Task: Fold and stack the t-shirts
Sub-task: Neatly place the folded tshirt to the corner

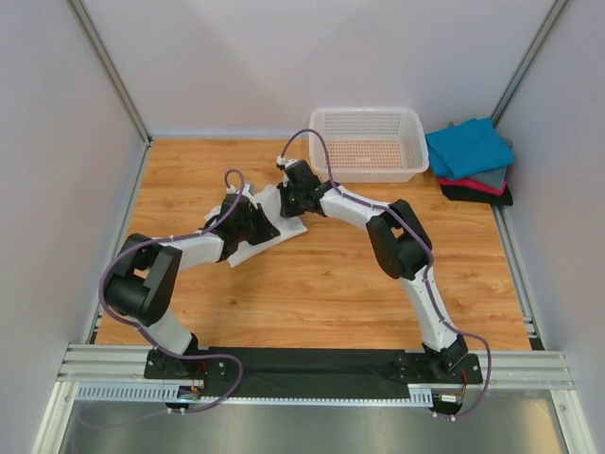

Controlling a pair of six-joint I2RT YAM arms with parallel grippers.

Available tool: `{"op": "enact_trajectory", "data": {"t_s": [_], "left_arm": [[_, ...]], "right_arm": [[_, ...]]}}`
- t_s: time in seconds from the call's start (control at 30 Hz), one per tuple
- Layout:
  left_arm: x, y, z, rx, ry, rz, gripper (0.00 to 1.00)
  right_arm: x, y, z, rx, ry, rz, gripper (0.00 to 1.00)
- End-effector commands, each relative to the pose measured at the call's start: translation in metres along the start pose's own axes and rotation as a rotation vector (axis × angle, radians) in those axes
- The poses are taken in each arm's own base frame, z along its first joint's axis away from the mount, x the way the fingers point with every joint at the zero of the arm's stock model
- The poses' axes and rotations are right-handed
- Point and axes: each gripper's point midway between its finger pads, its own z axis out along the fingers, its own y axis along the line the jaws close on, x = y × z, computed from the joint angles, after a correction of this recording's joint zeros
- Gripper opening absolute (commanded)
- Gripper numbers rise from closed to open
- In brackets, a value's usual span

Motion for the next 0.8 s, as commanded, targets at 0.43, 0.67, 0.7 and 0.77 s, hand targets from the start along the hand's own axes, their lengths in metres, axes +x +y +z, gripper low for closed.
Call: {"op": "enact_trajectory", "data": {"t_s": [0.43, 0.67, 0.7, 0.77], "left_arm": [[0.052, 0.055, -0.042, -0.253, 0.122, -0.038, 0.0], [0.039, 0.027, -0.06, -0.139, 0.109, 0.039, 0.0], [0.035, 0.022, -0.064, -0.135, 0.107, 0.051, 0.0], [0.025, 0.012, -0.072, -0.118, 0.084, 0.068, 0.0]], "right_arm": [[0.051, -0.015, -0.046, 0.085, 0.095, 0.144, 0.0], [0.059, 0.011, -0.085, -0.018, 0.123, 0.201, 0.01], [0.047, 0.016, -0.095, -0.028, 0.097, 0.206, 0.04], [0.042, 0.013, -0.108, 0.009, 0.09, 0.224, 0.25]]}}
